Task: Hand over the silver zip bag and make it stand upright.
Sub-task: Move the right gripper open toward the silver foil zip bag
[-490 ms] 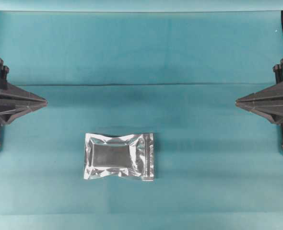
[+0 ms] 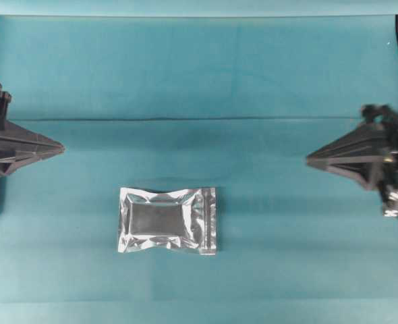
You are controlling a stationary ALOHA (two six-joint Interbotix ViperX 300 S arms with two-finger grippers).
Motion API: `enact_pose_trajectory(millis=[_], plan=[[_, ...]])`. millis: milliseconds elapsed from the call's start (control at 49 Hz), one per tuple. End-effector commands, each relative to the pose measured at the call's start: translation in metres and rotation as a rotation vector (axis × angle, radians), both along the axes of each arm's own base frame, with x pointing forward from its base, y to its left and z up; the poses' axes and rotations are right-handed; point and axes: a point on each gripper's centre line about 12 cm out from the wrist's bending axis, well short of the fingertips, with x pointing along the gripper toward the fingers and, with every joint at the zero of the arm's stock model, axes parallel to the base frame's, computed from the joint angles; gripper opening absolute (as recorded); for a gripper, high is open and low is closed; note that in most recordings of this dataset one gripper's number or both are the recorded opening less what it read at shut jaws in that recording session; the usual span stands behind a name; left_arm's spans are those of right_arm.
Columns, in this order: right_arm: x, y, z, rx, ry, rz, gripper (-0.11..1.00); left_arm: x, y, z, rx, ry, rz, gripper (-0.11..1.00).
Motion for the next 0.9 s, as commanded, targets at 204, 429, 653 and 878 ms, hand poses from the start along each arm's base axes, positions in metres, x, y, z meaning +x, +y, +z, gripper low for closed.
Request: enact_pose_trajectory(millis=[204,429,653,878], plan=[[0.036,0.005,-0.041,0.389,0.233,-0.071,0.00,0.002,-0.001,0.011,-0.006,-0.023,-0.003,-0.01],[0.064,0.008,-0.074,0.542,0.358,-0.143,0.00,0.002,0.000,0.008,-0.006,-0.003,-0.001,-0.01],[0.084,0.014,-0.091,0.576,0.360,-0.166,0.00,0.001,0.000,0.010,-0.009,-0.009,-0.002,-0.01],[0.094,0.033,-0.121,0.651,0.340,-0.187,0.17,0.002,0.000,0.010,-0.011,-0.004,-0.003,-0.01]])
